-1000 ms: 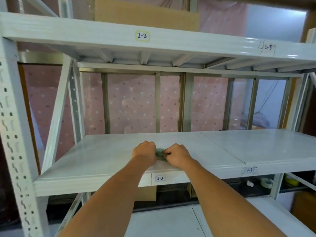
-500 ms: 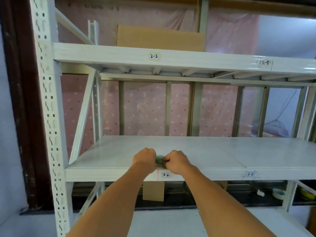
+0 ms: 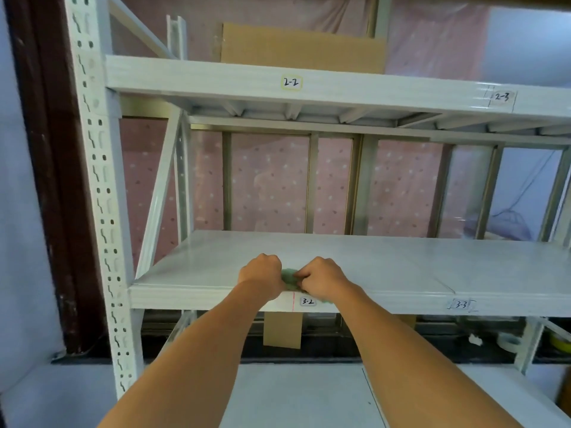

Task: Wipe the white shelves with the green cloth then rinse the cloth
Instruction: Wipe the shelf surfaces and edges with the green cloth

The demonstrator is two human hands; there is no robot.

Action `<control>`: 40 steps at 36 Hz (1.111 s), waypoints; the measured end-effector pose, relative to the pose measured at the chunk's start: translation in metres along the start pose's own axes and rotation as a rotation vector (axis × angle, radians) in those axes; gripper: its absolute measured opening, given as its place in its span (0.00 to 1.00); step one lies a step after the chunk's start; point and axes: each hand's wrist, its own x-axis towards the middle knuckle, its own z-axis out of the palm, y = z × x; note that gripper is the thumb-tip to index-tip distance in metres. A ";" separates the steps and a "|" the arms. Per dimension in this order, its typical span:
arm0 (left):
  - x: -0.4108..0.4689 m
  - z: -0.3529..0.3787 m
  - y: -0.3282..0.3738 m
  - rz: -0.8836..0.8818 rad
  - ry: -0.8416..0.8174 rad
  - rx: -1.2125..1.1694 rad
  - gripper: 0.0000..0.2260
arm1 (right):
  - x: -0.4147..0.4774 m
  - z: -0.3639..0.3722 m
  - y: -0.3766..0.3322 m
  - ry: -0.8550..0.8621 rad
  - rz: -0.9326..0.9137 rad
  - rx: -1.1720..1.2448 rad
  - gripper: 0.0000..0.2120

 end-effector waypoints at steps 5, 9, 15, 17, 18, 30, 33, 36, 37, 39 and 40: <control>-0.001 -0.002 -0.021 -0.008 0.017 -0.006 0.07 | 0.010 0.008 -0.014 -0.005 -0.010 0.021 0.13; 0.001 -0.005 -0.044 -0.040 0.014 -0.011 0.05 | 0.018 0.018 -0.031 -0.013 -0.019 0.055 0.13; 0.012 -0.007 -0.063 -0.041 0.004 0.007 0.03 | 0.029 0.031 -0.046 0.001 -0.011 0.078 0.13; 0.017 -0.006 -0.068 -0.033 -0.001 0.009 0.03 | 0.033 0.034 -0.048 0.003 -0.004 0.081 0.13; 0.020 -0.005 -0.069 -0.028 -0.002 0.009 0.04 | 0.035 0.036 -0.048 0.004 -0.004 0.081 0.13; 0.058 0.003 -0.086 0.044 -0.018 -0.013 0.09 | 0.074 0.045 -0.047 0.025 0.037 0.092 0.13; 0.069 0.006 -0.090 0.061 -0.021 -0.029 0.09 | 0.083 0.047 -0.046 0.028 0.048 0.097 0.12; 0.081 0.010 -0.095 0.073 -0.018 -0.041 0.09 | 0.093 0.049 -0.046 0.035 0.060 0.100 0.12; 0.084 0.011 -0.096 0.076 -0.017 -0.041 0.09 | 0.096 0.050 -0.045 0.037 0.063 0.099 0.12; 0.092 0.014 -0.098 0.080 -0.016 -0.037 0.09 | 0.102 0.051 -0.045 0.041 0.070 0.094 0.12; 0.096 0.015 -0.098 0.083 -0.014 -0.033 0.09 | 0.105 0.052 -0.045 0.041 0.074 0.093 0.12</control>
